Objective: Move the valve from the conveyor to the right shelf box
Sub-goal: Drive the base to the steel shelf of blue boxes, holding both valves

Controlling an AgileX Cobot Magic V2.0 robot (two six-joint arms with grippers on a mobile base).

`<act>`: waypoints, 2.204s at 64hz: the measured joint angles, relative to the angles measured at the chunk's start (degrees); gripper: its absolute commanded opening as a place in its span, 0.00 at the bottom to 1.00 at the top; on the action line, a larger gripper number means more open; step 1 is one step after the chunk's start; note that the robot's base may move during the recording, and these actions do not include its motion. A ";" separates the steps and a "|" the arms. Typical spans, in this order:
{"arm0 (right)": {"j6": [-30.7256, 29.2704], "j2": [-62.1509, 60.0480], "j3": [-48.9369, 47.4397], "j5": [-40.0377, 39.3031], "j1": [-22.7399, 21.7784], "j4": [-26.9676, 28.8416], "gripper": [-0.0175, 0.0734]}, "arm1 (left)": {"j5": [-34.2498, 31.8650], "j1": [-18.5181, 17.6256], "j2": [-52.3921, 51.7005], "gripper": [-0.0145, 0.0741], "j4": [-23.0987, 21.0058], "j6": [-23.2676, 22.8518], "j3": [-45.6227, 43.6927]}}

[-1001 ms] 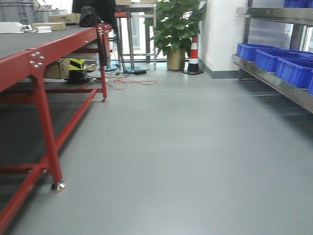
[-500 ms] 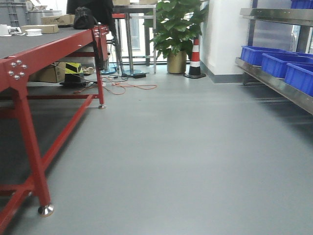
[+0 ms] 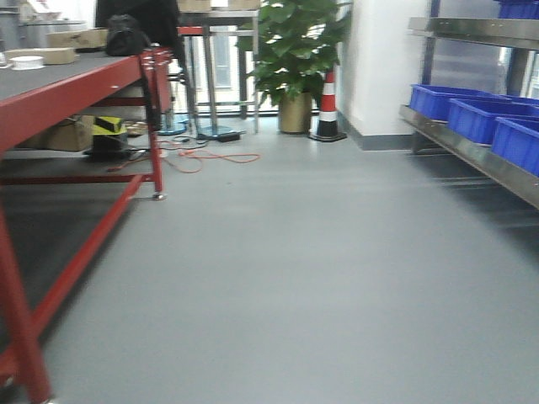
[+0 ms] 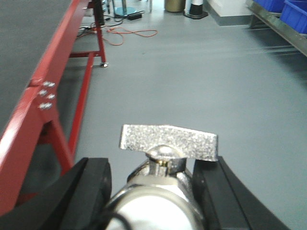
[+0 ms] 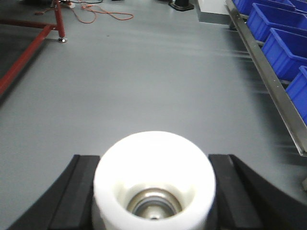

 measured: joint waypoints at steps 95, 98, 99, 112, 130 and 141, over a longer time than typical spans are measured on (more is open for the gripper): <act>0.00 0.00 0.00 0.00 0.00 0.00 0.02 | 0.00 0.00 0.00 0.04 0.23 0.00 0.00; 0.00 0.00 0.00 0.00 0.00 0.00 0.02 | 0.00 0.00 0.00 0.04 0.23 0.00 0.00; 0.00 0.00 0.00 0.00 0.00 0.00 0.02 | 0.00 0.00 0.00 0.04 0.23 0.00 0.00; 0.00 0.00 0.00 0.00 0.00 0.00 0.02 | 0.00 0.00 0.00 0.04 0.23 0.00 0.00; 0.00 0.00 0.00 0.00 0.00 0.00 0.02 | 0.00 0.00 0.00 0.04 0.23 0.00 0.00; 0.00 0.00 0.00 0.00 0.00 0.00 0.02 | 0.00 0.00 0.00 0.04 0.23 0.00 0.00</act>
